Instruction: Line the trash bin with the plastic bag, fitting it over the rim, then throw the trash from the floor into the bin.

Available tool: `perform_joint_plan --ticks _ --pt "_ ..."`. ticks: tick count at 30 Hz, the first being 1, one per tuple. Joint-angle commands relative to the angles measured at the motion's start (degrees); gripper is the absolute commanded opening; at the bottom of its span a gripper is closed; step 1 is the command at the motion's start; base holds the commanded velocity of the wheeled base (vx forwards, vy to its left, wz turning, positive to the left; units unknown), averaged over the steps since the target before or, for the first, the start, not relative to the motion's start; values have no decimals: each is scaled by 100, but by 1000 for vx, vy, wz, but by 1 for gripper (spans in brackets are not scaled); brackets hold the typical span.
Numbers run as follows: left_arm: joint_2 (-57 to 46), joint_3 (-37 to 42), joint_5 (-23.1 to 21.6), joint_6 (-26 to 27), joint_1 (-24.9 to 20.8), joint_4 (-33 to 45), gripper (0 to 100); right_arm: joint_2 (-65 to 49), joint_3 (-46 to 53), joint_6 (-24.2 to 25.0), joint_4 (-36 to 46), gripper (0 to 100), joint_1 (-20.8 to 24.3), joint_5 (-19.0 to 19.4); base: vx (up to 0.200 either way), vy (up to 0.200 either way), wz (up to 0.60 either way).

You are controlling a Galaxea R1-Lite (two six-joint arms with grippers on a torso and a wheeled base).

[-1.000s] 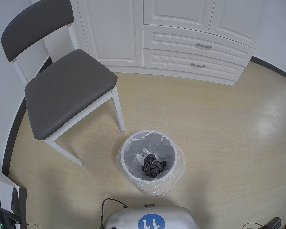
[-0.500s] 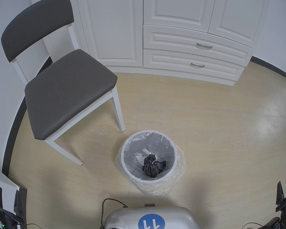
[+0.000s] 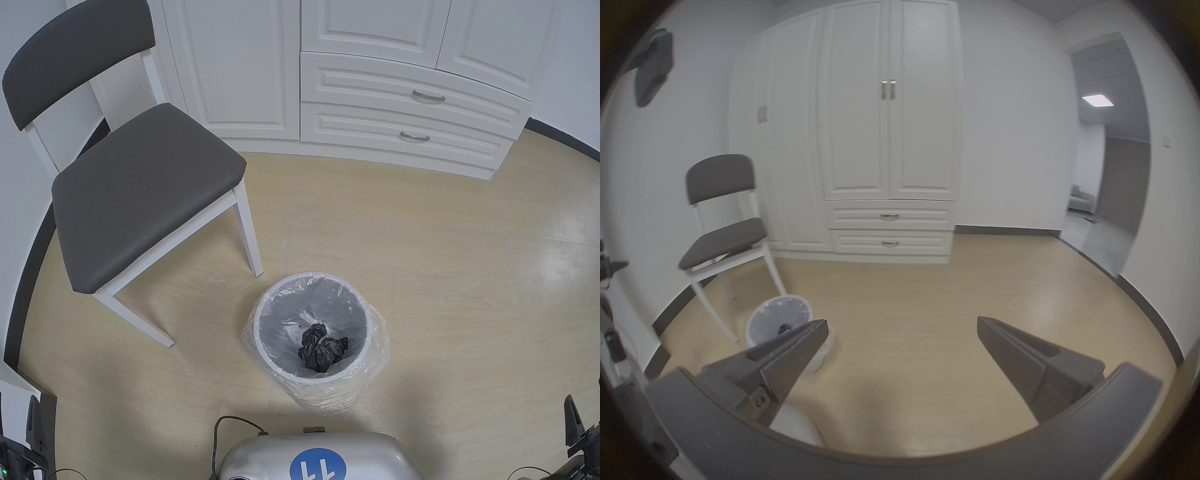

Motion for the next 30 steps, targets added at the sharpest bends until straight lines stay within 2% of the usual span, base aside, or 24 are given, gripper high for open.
perform_joint_plan --ticks 1,5,10,11,12,17,22,25,30 --pt "-85 101 -1 121 0 -184 100 -84 90 -139 -4 100 0 219 0 0 0" --pt "-85 101 -1 191 0 -184 100 -84 90 46 5 100 0 201 0 0 0" --pt "-85 101 -1 191 0 -131 100 -84 90 -15 5 100 0 166 0 0 0" --pt "-85 101 -1 191 0 -70 100 -84 99 -191 49 100 0 -63 0 0 0" --pt "-85 101 -1 191 0 -17 100 -84 99 -200 49 100 9 -133 0 0 0" --pt "-85 101 -1 191 0 141 100 -84 99 46 84 100 0 -150 0 0 0" --pt "-85 101 -19 191 0 150 100 -84 90 266 136 100 0 113 0 0 0" --pt "-85 101 -45 183 0 150 100 -84 99 134 374 100 0 351 0 0 0" --pt "-85 101 -283 174 0 159 100 -84 99 108 383 100 0 359 0 0 0"
